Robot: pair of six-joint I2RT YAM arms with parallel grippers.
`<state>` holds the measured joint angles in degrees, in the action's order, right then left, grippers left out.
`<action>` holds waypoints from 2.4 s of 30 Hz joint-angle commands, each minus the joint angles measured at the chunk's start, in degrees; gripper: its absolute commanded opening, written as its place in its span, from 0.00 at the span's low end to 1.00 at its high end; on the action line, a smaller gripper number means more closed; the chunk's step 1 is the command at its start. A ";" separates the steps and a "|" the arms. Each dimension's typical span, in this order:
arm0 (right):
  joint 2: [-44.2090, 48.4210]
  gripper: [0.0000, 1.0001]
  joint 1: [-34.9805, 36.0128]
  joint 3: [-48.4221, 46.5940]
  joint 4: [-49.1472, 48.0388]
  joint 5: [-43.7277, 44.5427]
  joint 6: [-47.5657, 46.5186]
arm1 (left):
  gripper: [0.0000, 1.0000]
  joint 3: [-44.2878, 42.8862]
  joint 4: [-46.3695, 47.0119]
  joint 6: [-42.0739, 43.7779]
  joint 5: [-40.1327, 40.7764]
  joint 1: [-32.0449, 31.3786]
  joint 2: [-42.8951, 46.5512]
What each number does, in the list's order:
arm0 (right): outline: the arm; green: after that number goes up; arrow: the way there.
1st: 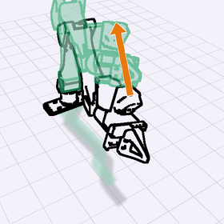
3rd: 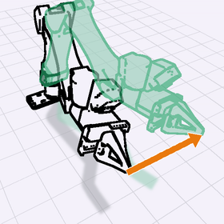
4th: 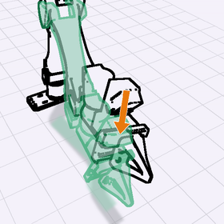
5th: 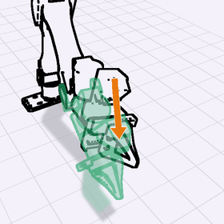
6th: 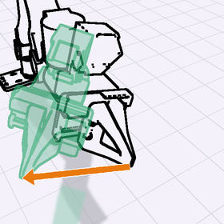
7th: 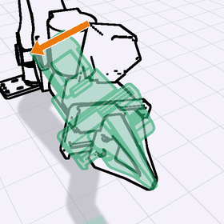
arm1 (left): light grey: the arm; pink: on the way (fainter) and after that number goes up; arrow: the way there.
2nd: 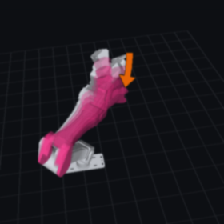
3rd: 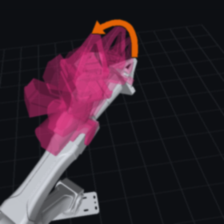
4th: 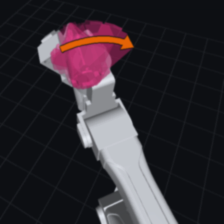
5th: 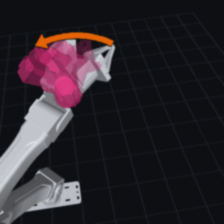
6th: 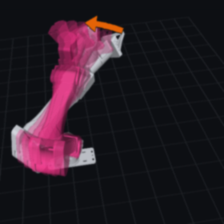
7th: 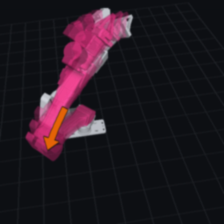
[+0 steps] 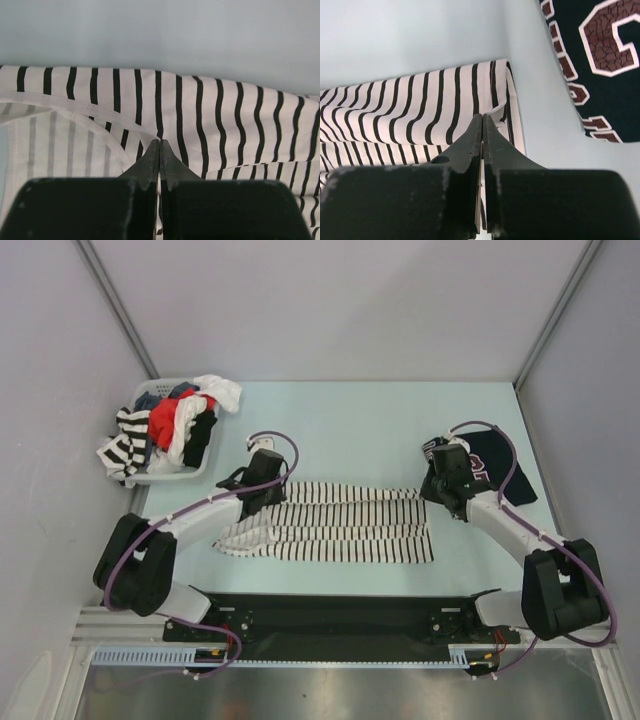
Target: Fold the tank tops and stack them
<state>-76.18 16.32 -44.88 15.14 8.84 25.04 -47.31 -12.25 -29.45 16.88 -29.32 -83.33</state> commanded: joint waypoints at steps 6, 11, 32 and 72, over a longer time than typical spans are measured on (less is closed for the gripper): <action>6.57 0.00 0.91 4.88 1.91 3.37 1.77 | 0.00 4.77 -0.93 -5.26 3.51 -1.26 4.93; 10.61 0.00 1.00 8.67 2.00 3.11 2.65 | 0.00 6.70 -1.64 -5.62 3.42 -1.26 6.16; 7.81 0.16 1.00 12.54 4.55 -0.49 8.89 | 0.01 12.68 -3.57 -11.67 3.50 -5.13 5.46; -14.78 0.00 -5.68 0.41 -6.09 -8.93 8.80 | 0.43 6.08 2.05 -11.24 2.18 7.17 -4.56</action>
<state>-88.73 11.90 -43.33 10.59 -1.32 32.67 -43.94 -13.80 -39.24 19.75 -24.05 -88.23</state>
